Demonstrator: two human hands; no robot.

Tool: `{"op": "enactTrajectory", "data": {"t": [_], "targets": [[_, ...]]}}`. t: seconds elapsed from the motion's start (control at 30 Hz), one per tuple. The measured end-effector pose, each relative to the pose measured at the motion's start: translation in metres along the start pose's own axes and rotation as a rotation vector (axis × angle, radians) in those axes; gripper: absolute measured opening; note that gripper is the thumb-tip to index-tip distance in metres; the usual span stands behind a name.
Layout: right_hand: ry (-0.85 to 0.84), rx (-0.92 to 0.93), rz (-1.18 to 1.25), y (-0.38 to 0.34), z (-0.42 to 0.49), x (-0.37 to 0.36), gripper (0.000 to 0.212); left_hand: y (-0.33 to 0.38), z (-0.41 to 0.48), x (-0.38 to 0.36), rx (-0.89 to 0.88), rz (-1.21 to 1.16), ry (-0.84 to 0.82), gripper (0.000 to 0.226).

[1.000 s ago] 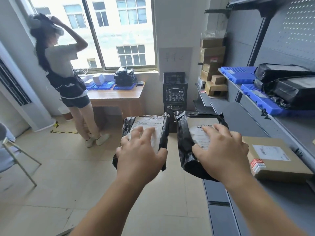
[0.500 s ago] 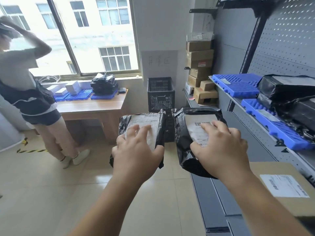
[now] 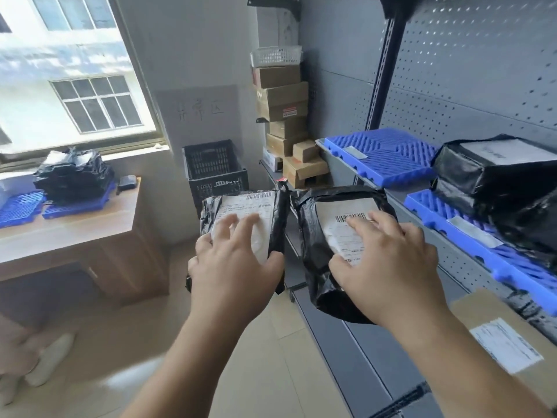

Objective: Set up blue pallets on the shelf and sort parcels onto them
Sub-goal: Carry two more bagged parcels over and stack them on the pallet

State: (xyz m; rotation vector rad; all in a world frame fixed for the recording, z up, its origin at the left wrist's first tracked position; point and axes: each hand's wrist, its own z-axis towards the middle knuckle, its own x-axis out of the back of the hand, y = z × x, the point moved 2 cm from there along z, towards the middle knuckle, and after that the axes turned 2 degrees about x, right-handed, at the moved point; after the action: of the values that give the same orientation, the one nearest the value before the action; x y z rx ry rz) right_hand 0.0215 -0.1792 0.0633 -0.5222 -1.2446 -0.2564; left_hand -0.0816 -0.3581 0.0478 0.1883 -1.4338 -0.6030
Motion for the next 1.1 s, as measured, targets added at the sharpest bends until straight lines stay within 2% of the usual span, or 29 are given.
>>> {"op": "enactTrajectory", "data": {"t": [0.27, 0.6, 0.83, 1.1], "targets": [[0.121, -0.138, 0.004, 0.060, 0.048, 0.027, 0.070, 0.091, 0.068, -0.037, -0.185, -0.095, -0.024, 0.068], [0.358, -0.312, -0.070, 0.148, 0.076, 0.083, 0.066, 0.225, 0.099, -0.063, -0.454, -0.225, 0.000, 0.070], [0.422, -0.516, -0.114, 0.194, 0.082, 0.101, 0.064, 0.297, 0.122, -0.093, -0.635, -0.351, -0.110, 0.068], [0.485, -0.797, -0.196, 0.217, 0.097, 0.110, 0.064, 0.356, 0.160, -0.124, -0.850, -0.391, -0.284, 0.068]]}}
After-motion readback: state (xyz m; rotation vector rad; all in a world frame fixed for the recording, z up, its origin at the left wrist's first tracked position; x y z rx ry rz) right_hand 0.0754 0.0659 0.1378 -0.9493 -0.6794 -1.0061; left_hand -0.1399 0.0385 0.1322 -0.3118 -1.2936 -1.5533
